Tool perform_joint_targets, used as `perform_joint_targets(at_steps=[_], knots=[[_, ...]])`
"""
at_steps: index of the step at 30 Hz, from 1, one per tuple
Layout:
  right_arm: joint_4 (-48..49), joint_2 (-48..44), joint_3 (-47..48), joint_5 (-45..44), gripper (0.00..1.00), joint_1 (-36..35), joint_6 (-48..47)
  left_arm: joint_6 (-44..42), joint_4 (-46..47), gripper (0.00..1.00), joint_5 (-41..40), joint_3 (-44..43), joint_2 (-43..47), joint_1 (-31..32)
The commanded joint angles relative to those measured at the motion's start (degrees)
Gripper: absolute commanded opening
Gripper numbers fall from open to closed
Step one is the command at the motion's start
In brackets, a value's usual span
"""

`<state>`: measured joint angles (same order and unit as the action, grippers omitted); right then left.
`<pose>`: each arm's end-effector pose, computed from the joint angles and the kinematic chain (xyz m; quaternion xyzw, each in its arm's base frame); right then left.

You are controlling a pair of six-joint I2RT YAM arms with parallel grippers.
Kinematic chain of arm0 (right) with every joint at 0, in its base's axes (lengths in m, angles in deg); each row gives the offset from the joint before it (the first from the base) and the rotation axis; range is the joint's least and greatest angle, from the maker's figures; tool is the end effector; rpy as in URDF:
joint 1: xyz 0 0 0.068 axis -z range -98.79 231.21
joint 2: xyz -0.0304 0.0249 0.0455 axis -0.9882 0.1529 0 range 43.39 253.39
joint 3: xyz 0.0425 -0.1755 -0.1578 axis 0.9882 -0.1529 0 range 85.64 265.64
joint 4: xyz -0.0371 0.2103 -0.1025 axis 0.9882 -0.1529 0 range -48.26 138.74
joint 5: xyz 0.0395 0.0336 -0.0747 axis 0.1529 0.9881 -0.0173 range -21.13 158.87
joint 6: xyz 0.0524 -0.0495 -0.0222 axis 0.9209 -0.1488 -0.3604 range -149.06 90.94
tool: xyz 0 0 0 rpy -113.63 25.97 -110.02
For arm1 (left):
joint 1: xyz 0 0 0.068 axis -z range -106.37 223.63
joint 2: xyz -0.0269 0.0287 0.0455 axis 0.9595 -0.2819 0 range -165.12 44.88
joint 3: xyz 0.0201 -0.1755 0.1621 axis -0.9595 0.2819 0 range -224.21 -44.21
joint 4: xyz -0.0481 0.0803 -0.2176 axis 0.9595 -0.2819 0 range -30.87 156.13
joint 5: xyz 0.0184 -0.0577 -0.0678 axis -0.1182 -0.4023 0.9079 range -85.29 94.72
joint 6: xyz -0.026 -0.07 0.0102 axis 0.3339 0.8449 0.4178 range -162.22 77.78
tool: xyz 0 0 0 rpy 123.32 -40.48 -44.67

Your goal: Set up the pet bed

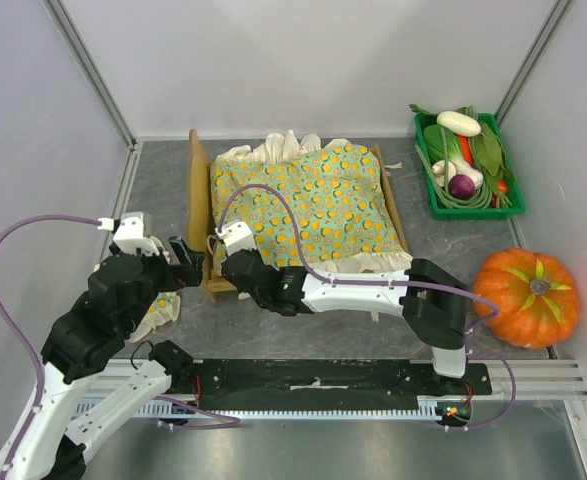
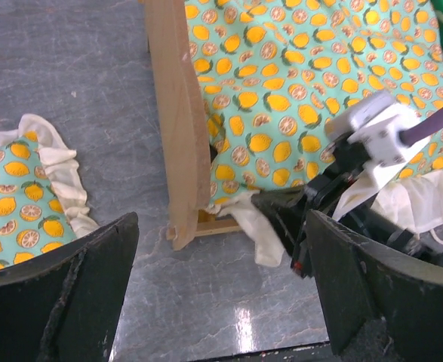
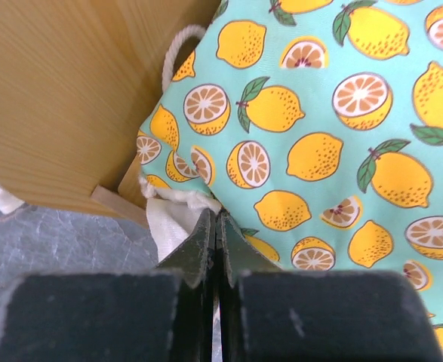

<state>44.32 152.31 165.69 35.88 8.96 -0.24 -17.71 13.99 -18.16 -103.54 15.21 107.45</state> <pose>0.1616 0.3906 0.2080 -0.1869 0.8338 0.1927 0.4824 0.0994 -0.0369 0.3369 -0.0437 0.8211 -0.1216 0.5560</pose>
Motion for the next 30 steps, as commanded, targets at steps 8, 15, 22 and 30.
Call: perform_joint_targets(at_steps=[8, 15, 22, 30], knots=[[-0.1, -4.3, 2.0, -1.9, 0.0, 11.5, -2.1, 5.6, -2.5, 0.91, 6.2, 2.8, 1.0, -0.4], [0.6, 1.4, 2.4, 2.1, 0.02, 14.9, -3.7, 4.2, -0.9, 0.91, 7.6, 2.2, 0.1, -0.3], [-3.5, 5.6, 3.1, 1.7, 0.02, 17.4, -2.8, -0.1, 2.2, 0.84, 17.7, 3.6, -2.4, -0.3], [-2.6, 3.0, 0.0, 3.9, 0.04, 19.3, -3.6, -2.5, 9.6, 0.74, 24.8, 4.7, -9.6, -0.2]])
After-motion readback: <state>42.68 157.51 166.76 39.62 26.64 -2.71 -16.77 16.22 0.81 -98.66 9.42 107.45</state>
